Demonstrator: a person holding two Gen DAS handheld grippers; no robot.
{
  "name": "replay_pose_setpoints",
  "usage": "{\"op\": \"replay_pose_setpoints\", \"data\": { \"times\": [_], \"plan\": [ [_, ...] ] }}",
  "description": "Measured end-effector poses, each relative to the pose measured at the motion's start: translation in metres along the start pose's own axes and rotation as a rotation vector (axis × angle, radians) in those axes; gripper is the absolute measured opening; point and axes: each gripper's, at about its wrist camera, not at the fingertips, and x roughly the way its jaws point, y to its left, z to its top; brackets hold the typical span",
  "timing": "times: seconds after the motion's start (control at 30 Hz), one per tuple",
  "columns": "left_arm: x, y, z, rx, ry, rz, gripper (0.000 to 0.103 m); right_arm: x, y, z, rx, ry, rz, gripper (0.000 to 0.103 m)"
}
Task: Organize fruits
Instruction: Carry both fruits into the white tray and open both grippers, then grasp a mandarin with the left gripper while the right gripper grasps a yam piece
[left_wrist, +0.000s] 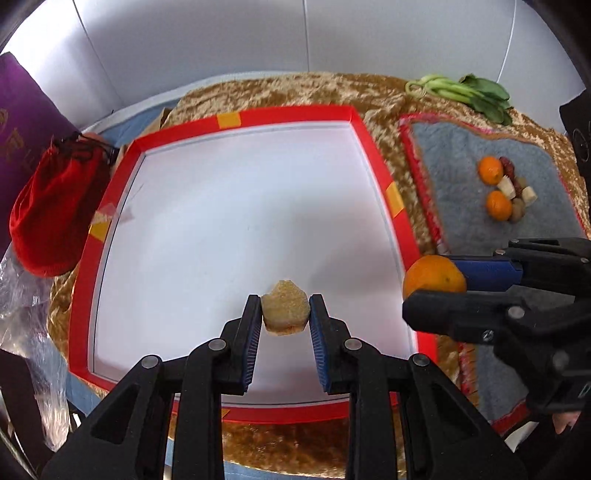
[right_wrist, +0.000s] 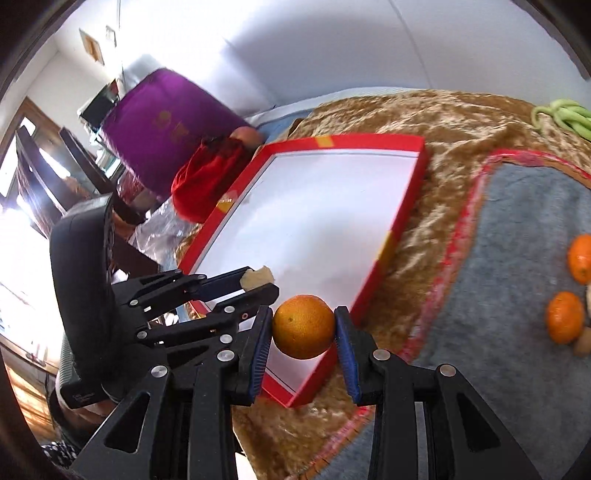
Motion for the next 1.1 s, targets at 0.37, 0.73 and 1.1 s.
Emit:
{"op": "replay_pose_setpoints", "data": {
  "times": [0.37, 0.73, 1.1],
  "plan": [
    [0.01, 0.0, 0.005, -0.014, 0.03, 0.031, 0.031, 0.018, 0.009, -0.006, -0.053, 0.028, -0.05, 0.038],
    [-0.028, -0.067, 0.03, 0.143, -0.212, -0.013, 0.056, -0.068, -0.053, 0.002, 0.147, -0.097, -0.105, 0.042],
    [-0.009, -0.168, 0.053, 0.35, -0.18, -0.182, 0.056, -0.17, -0.182, -0.025, 0.539, -0.203, -0.211, 0.042]
  ]
}}
